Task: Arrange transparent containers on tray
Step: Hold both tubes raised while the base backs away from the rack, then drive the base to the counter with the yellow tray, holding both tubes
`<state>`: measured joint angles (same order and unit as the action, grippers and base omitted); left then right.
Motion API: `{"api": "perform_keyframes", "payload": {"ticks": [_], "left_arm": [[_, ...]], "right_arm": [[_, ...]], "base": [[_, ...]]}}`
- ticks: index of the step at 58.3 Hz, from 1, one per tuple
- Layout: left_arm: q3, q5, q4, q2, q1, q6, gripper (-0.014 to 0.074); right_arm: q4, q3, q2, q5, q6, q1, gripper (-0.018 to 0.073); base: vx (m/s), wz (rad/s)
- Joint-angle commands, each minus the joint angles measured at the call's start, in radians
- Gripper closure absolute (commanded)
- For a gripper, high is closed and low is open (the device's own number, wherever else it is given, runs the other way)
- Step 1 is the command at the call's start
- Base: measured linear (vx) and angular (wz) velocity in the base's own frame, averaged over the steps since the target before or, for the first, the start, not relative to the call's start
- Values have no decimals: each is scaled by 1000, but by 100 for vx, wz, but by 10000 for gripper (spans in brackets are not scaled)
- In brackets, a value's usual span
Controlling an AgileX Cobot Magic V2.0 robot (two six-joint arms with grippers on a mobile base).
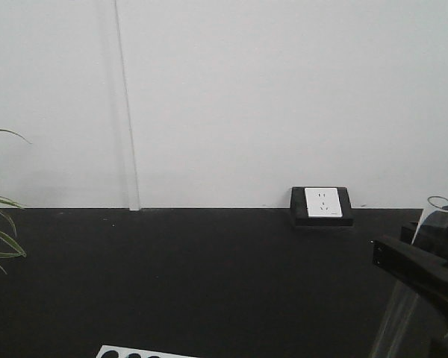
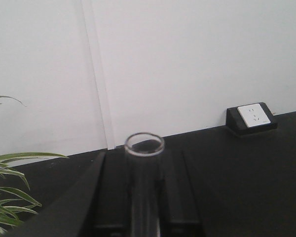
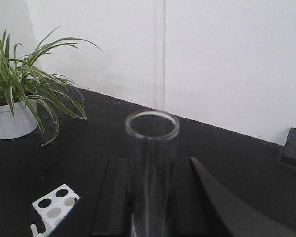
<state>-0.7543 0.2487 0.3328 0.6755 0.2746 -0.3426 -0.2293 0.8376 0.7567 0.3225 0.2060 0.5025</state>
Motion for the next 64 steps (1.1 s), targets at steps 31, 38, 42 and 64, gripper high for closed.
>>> {"api": "perform_keyframes", "payload": {"ticks": [31,38,42,64], "left_arm": [[-38,-68,-2,-3,2,-3,468],[-38,-68,-2,-3,2,-3,468],[-38,-68,-2,-3,2,-3,468],[-38,-68,-2,-3,2,-3,468]], "right_arm": [[1,30,-4,-89,11,-6,495],[1,30,-4,-89,11,-6,495],[1,30,-4,-89,11,-6,495],[1,30,-4,-89,11,-6,495]], "base": [[-7,1],[-19,1],[-22,0],[-25,-1]]}}
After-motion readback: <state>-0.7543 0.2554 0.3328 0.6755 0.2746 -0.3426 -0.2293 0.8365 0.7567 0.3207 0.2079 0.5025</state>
